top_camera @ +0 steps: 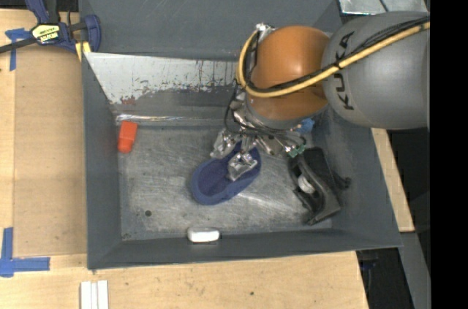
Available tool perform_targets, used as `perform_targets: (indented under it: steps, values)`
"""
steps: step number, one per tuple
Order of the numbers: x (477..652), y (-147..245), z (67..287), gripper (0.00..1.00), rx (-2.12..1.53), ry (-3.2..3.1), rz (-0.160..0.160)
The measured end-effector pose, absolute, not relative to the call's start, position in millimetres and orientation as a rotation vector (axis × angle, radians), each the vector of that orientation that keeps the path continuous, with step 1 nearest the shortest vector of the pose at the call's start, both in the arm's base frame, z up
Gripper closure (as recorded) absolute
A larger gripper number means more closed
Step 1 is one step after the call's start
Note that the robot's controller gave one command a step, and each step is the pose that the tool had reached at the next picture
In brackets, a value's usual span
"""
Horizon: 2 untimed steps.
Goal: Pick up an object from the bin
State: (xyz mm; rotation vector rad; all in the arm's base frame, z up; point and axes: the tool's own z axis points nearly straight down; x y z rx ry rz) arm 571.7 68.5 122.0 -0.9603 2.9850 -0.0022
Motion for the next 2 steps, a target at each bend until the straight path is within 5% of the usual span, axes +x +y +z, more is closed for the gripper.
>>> perform_targets:
  steps: [2]
  values:
    - [575.4,69,202,1.00,-0.946,2.986,-0.003]
